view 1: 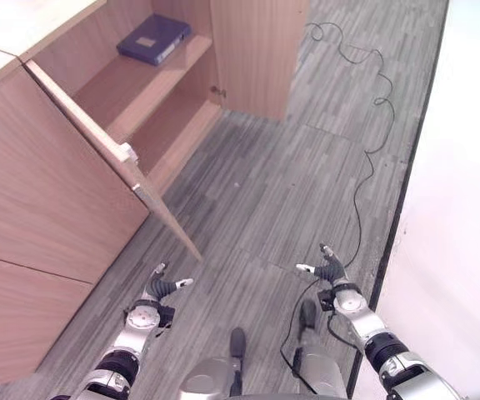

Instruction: Put the empty folder in the office cabinet

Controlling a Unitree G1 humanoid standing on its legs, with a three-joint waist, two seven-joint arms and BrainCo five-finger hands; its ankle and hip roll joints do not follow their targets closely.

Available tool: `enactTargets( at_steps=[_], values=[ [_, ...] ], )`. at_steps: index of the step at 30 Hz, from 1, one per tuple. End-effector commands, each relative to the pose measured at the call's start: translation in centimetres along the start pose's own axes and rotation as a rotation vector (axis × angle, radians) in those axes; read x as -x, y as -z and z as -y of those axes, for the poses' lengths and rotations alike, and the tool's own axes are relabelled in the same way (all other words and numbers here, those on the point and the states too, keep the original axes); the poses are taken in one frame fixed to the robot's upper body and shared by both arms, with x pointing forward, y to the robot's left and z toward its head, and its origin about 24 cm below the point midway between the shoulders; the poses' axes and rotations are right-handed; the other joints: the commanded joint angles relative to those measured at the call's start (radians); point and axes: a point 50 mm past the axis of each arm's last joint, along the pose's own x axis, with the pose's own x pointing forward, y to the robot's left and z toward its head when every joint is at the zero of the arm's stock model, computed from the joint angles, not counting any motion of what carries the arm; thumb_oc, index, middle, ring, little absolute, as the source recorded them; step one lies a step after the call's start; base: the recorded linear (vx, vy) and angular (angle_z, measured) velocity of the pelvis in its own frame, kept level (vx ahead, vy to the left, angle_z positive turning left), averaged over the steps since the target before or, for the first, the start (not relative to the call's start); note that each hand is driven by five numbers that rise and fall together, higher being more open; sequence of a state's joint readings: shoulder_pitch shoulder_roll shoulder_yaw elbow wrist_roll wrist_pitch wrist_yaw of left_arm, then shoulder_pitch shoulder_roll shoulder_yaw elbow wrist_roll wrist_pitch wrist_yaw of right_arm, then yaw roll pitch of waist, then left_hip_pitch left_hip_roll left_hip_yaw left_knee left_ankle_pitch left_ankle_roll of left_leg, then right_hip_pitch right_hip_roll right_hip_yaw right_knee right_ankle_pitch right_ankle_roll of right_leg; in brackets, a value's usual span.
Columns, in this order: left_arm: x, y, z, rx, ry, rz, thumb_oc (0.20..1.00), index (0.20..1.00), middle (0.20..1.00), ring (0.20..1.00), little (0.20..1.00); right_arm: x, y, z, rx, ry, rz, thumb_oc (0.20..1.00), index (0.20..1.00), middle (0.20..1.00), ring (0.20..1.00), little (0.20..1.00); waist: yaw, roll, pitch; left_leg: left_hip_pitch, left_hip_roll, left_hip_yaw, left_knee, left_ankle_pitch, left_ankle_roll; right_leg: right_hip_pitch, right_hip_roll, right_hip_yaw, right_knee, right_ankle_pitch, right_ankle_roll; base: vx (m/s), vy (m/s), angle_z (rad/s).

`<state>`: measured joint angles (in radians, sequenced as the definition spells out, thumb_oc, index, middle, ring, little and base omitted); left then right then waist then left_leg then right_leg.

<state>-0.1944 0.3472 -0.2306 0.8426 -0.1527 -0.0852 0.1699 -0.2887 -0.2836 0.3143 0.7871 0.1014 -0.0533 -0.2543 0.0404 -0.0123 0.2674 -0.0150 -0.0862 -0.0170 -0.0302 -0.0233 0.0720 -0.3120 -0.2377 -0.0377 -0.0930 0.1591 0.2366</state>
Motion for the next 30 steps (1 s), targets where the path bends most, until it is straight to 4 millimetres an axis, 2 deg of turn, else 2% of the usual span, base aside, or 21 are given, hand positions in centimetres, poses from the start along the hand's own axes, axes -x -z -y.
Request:
enactTargets(
  at_steps=[1, 3, 6, 8, 10, 11, 12, 13, 14, 15, 16, 17, 18, 19, 20, 21, 23, 25, 28, 30],
  values=[
    [-0.4, -2.3, -0.5, -0.007, -0.01, 0.109, 1.0, 1.0, 1.0, 1.0, 1.0, -0.5, -2.0, 1.8, -0.04, 0.048, 0.09, 1.0, 1.0, 1.0, 1.0, 1.0, -0.013, 0.02, -0.003, 0.169, 0.135, -0.074, 0.04, -0.168, -0.156, 0.005, 0.015, 0.028, 0.081, 0.008, 0.025, 0.5, -0.298, 0.71],
    [-0.3, -1.7, -0.3, 0.003, -0.014, 0.086, 1.0, 1.0, 1.0, 1.0, 1.0, -0.4, -1.6, 2.1, -0.025, 0.046, 0.082, 1.0, 1.0, 1.0, 1.0, 1.0, -0.021, 0.016, -0.025, 0.207, 0.154, -0.093, 0.027, -0.182, -0.173, 0.025, -0.001, 0.017, 0.081, 0.051, 0.025, 0.32, -0.24, 0.62],
    [0.1, -0.5, 0.4, 0.039, -0.012, 0.048, 1.0, 1.0, 1.0, 1.0, 1.0, -0.2, -1.2, 2.5, 0.006, 0.038, 0.081, 1.0, 1.0, 1.0, 1.0, 1.0, -0.031, 0.039, -0.052, 0.234, 0.232, -0.098, 0.023, -0.17, -0.208, 0.038, 0.005, -0.02, 0.114, 0.035, 0.025, 0.3, -0.306, 0.52],
    [0.5, 0.2, 1.0, 0.081, -0.005, 0.03, 1.0, 1.0, 1.0, 1.0, 1.0, 0.0, -1.1, 2.6, 0.031, 0.026, 0.09, 1.0, 1.0, 1.0, 1.0, 1.0, -0.033, 0.061, -0.065, 0.214, 0.283, -0.116, 0.052, -0.085, -0.235, 0.043, 0.029, -0.04, 0.133, 0.007, 0.004, 0.23, -0.296, 0.14],
    [0.7, 0.4, 1.3, 0.122, -0.007, 0.022, 1.0, 1.0, 1.0, 1.0, 1.0, -0.1, -1.2, 2.6, 0.067, 0.012, 0.099, 1.0, 1.0, 1.0, 1.0, 1.0, -0.026, 0.073, -0.07, 0.183, 0.322, -0.106, 0.116, 0.039, -0.248, 0.074, 0.057, -0.075, 0.136, -0.03, -0.022, 0.22, -0.317, 0.04],
    [0.7, 0.4, 1.4, 0.131, -0.003, 0.023, 1.0, 1.0, 1.0, 1.0, 1.0, -0.1, -1.3, 2.6, 0.076, 0.007, 0.102, 1.0, 1.0, 1.0, 1.0, 1.0, -0.023, 0.073, -0.068, 0.161, 0.328, -0.099, 0.15, 0.075, -0.245, 0.096, 0.062, -0.089, 0.131, -0.044, -0.032, 0.18, -0.33, 0.0],
    [0.6, 0.1, 1.6, 0.147, 0.004, 0.029, 1.0, 1.0, 1.0, 1.0, 1.0, -0.1, -1.5, 2.7, 0.075, 0.011, 0.111, 1.0, 1.0, 1.0, 1.0, 1.0, -0.018, 0.065, -0.052, 0.105, 0.323, -0.101, 0.243, 0.142, -0.243, 0.131, 0.065, -0.103, 0.12, -0.057, -0.045, 0.15, -0.348, 0.09],
    [0.6, -0.4, 1.7, 0.165, 0.007, 0.043, 1.0, 1.0, 1.0, 1.0, 1.0, -0.1, -1.7, 3.0, 0.075, 0.02, 0.118, 1.0, 1.0, 1.0, 1.0, 1.0, -0.009, 0.052, -0.032, 0.052, 0.323, -0.075, 0.339, 0.169, -0.235, 0.163, 0.064, -0.115, 0.117, -0.07, -0.062, 0.15, -0.372, 0.12],
    [0.5, -0.7, 1.7, 0.171, 0.009, 0.053, 1.0, 1.0, 1.0, 1.0, 1.0, -0.2, -1.9, 3.1, 0.076, 0.026, 0.125, 1.0, 1.0, 1.0, 1.0, 1.0, -0.008, 0.039, -0.028, 0.023, 0.332, -0.032, 0.379, 0.186, -0.228, 0.181, 0.06, -0.126, 0.11, -0.08, -0.072, 0.17, -0.374, 0.16],
    [0.4, -0.7, 1.7, 0.166, 0.009, 0.046, 1.0, 1.0, 1.0, 1.0, 1.0, -0.3, -1.8, 3.4, 0.083, 0.035, 0.119, 1.0, 1.0, 1.0, 1.0, 1.0, -0.004, 0.024, -0.02, -0.005, 0.351, 0.028, 0.411, 0.193, -0.227, 0.208, 0.058, -0.139, 0.104, -0.096, -0.084, 0.19, -0.341, 0.12],
    [0.3, -0.9, 1.8, 0.161, 0.017, 0.05, 1.0, 1.0, 1.0, 1.0, 1.0, -0.4, -1.8, 3.5, 0.089, 0.04, 0.109, 1.0, 1.0, 1.0, 1.0, 1.0, 0.003, 0.018, -0.017, -0.03, 0.349, 0.075, 0.422, 0.172, -0.225, 0.233, 0.061, -0.152, 0.097, -0.11, -0.089, 0.19, -0.294, 0.1],
    [0.2, -1.0, 2.0, 0.156, 0.023, 0.048, 1.0, 1.0, 1.0, 1.0, 1.0, -0.5, -1.6, 3.6, 0.098, 0.039, 0.099, 1.0, 1.0, 1.0, 1.0, 1.0, 0.01, 0.014, -0.012, -0.05, 0.328, 0.101, 0.435, 0.147, -0.225, 0.254, 0.064, -0.155, 0.089, -0.117, -0.09, 0.21, -0.226, 0.16],
    [0.2, -1.0, 2.2, 0.15, 0.028, 0.043, 1.0, 1.0, 1.0, 1.0, 1.0, -0.6, -1.7, 3.7, 0.103, 0.041, 0.096, 1.0, 1.0, 1.0, 1.0, 1.0, 0.019, 0.013, -0.005, -0.076, 0.296, 0.113, 0.443, 0.098, -0.219, 0.28, 0.069, -0.159, 0.08, -0.125, -0.09, 0.13, -0.122, 0.2],
    [0.2, -1.0, 2.2, 0.15, 0.028, 0.044, 1.0, 1.0, 1.0, 1.0, 1.0, -0.6, -1.7, 3.7, 0.102, 0.041, 0.097, 1.0, 1.0, 1.0, 1.0, 1.0, 0.018, 0.01, -0.007, -0.078, 0.293, 0.113, 0.44, 0.102, -0.218, 0.277, 0.066, -0.159, 0.079, -0.123, -0.089, 0.35, -0.173, 0.21],
    [0.3, -0.9, 2.6, 0.135, 0.05, 0.041, 1.0, 1.0, 1.0, 1.0, 1.0, -0.7, -1.8, 3.9, 0.103, 0.044, 0.099, 1.0, 1.0, 1.0, 1.0, 1.0, 0.05, -0.004, -0.007, -0.148, 0.17, 0.162, 0.359, -0.025, -0.177, 0.331, 0.068, -0.166, 0.057, -0.137, -0.078, 0.26, -0.11, 0.19],
    [0.3, -0.9, 2.6, 0.135, 0.05, 0.041, 1.0, 1.0, 1.0, 1.0, 1.0, -0.7, -1.8, 3.9, 0.103, 0.044, 0.1, 1.0, 1.0, 1.0, 1.0, 1.0, 0.049, -0.006, -0.009, -0.149, 0.167, 0.163, 0.354, -0.019, -0.176, 0.327, 0.066, -0.166, 0.056, -0.134, -0.078, 0.33, -0.118, 0.2],
    [0.4, -0.7, 2.8, 0.125, 0.062, 0.037, 1.0, 1.0, 1.0, 1.0, 1.0, -0.7, -1.9, 3.8, 0.102, 0.043, 0.1, 1.0, 1.0, 1.0, 1.0, 1.0, 0.075, 0.006, -0.024, -0.184, 0.106, 0.189, 0.248, 0.013, -0.157, 0.355, 0.098, -0.174, 0.037, -0.142, -0.074, 0.19, -0.031, 0.0],
    [0.4, -0.5, 3.0, 0.12, 0.073, 0.03, 1.0, 1.0, 1.0, 1.0, 1.0, -0.8, -1.7, 3.8, 0.099, 0.055, 0.089, 1.0, 1.0, 1.0, 1.0, 1.0, 0.102, 0.012, -0.034, -0.219, 0.072, 0.21, 0.189, 0.052, -0.157, 0.397, 0.123, -0.179, 0.015, -0.157, -0.073, 0.24, -0.033, -0.12],
    [0.7, -0.1, 3.0, 0.126, 0.078, 0.018, 1.0, 1.0, 1.0, 1.0, 1.0, -0.7, -1.8, 3.0, 0.114, 0.038, 0.091, 1.0, 1.0, 1.0, 1.0, 1.0, 0.114, 0.02, -0.05, -0.161, 0.075, 0.224, 0.123, 0.057, -0.142, 0.43, 0.148, -0.18, 0.026, -0.2, -0.08, 0.27, 0.032, -0.03],
    [0.8, 0.5, 3.1, 0.119, 0.08, -0.004, 1.0, 1.0, 1.0, 1.0, 1.0, -0.6, -1.5, 2.5, 0.128, 0.023, 0.087, 1.0, 1.0, 1.0, 1.0, 1.0, 0.117, 0.008, -0.066, -0.128, 0.063, 0.204, 0.107, 0.049, -0.124, 0.437, 0.136, -0.189, 0.063, -0.215, -0.084, 0.24, 0.039, -0.04]
  ],
)
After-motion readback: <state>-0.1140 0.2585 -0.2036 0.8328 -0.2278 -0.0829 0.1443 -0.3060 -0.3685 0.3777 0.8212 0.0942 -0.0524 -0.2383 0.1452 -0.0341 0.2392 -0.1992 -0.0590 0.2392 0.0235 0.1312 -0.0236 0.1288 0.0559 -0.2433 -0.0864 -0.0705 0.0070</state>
